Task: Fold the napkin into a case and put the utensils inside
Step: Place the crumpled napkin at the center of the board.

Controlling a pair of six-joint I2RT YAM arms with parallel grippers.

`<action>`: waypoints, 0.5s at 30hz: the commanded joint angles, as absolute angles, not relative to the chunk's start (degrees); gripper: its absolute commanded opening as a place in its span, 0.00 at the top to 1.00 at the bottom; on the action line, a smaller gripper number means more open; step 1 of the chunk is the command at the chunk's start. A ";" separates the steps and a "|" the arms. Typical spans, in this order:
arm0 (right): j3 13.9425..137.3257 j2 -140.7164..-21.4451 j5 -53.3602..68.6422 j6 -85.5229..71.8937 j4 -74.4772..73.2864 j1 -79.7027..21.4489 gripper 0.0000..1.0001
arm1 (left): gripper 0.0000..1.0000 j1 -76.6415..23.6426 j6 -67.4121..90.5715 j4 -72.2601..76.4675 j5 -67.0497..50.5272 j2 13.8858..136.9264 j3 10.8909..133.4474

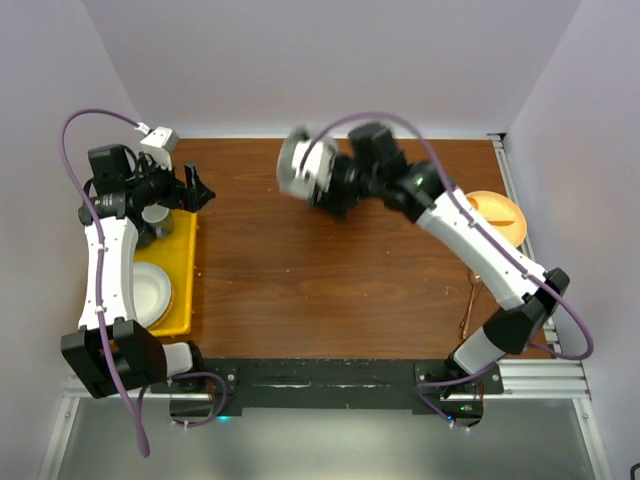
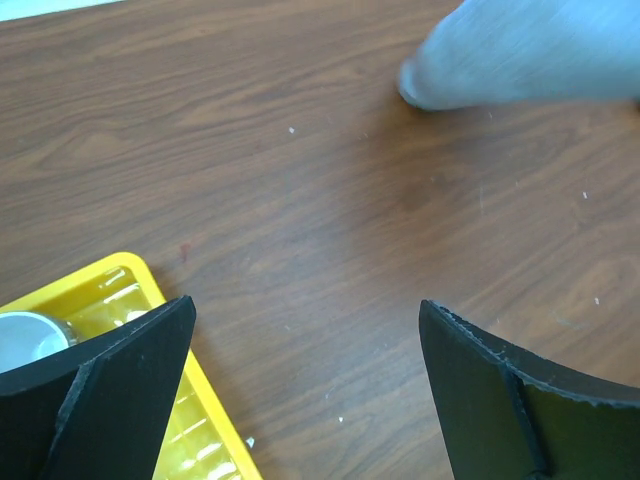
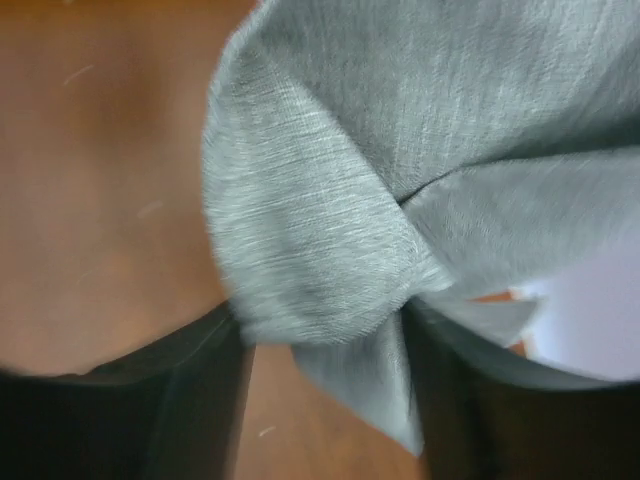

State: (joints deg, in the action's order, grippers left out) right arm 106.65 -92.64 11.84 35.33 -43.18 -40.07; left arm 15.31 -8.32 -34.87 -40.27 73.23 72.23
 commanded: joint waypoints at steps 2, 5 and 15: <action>90.01 -86.32 17.66 38.43 -49.76 -42.99 0.02 | 0.00 15.29 -18.44 -39.71 -45.26 72.51 71.90; 87.02 -84.73 20.73 33.51 -47.82 -37.21 0.02 | 0.00 14.24 -26.00 -42.62 -46.06 71.98 68.91; 82.70 -97.90 15.48 17.76 -38.15 -24.53 0.14 | 0.13 -4.98 -26.30 -35.34 -40.34 74.79 58.10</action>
